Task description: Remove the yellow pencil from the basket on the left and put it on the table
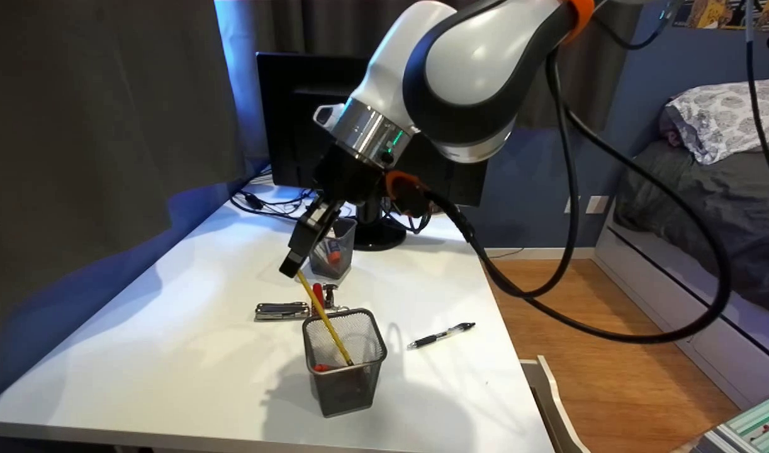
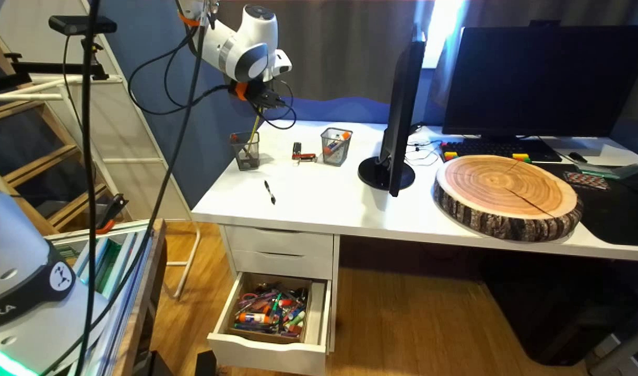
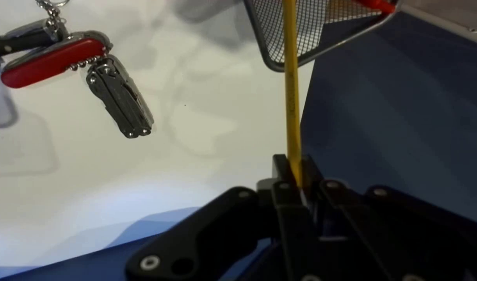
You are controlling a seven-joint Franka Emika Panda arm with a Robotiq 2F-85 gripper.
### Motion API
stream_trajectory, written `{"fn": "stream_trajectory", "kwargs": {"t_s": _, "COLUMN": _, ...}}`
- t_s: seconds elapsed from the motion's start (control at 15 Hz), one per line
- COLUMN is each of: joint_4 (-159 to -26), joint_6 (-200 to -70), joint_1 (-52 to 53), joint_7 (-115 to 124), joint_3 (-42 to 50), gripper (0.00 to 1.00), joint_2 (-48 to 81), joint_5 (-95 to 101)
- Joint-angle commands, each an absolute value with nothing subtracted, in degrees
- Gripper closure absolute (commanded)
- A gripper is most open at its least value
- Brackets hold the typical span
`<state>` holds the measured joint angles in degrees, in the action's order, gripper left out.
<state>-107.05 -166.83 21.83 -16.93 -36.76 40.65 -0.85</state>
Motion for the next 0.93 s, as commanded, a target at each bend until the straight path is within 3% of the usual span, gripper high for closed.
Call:
{"fn": "stream_trajectory", "kwargs": {"t_s": 0.0, "joint_4": -110.74, "joint_6": -167.91, "joint_1": 20.26, "joint_7": -15.54, "joint_3": -38.4, "gripper": 0.98, "joint_2": 35.67, "joint_5": -0.78}}
{"fn": "stream_trajectory", "kwargs": {"t_s": 0.6, "joint_4": -114.26, "joint_6": -164.57, "joint_1": 16.89, "joint_7": -17.23, "joint_3": -41.7, "gripper": 0.98, "joint_2": 25.11, "joint_5": -1.06}}
{"fn": "stream_trajectory", "kwargs": {"t_s": 0.87, "joint_4": -113.13, "joint_6": -153.68, "joint_1": 16.27, "joint_7": -20.07, "joint_3": -41.28, "gripper": 0.98, "joint_2": 20.63, "joint_5": -0.25}}
